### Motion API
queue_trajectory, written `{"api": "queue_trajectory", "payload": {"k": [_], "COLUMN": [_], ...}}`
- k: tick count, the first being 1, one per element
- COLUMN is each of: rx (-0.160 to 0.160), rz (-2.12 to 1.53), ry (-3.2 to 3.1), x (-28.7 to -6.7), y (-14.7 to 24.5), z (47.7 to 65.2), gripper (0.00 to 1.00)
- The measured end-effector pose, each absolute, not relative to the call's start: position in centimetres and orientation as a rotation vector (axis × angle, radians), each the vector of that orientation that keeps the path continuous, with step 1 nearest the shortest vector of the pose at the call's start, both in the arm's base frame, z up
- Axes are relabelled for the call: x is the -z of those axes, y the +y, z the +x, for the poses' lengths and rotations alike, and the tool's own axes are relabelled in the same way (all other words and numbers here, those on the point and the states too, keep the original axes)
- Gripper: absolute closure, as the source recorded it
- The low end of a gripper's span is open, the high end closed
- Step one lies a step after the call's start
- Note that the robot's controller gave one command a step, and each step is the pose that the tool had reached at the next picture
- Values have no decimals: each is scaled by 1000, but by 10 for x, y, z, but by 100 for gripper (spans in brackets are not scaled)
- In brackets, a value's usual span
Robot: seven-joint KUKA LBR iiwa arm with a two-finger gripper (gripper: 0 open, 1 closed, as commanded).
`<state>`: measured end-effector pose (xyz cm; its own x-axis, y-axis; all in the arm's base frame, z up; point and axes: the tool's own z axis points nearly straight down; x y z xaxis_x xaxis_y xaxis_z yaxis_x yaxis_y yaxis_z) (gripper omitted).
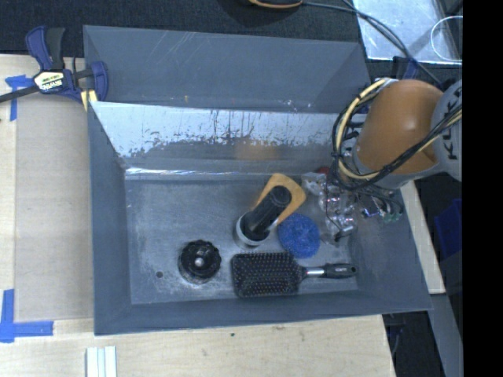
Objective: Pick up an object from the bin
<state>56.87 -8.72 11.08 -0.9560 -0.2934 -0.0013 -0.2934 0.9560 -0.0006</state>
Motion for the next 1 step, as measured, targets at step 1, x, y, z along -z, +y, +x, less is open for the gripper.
{"api": "queue_trajectory", "payload": {"k": [1], "rx": [5], "rz": [-797], "ry": [3028], "x": [-136], "y": [-58], "z": [595], "gripper": [0]}}
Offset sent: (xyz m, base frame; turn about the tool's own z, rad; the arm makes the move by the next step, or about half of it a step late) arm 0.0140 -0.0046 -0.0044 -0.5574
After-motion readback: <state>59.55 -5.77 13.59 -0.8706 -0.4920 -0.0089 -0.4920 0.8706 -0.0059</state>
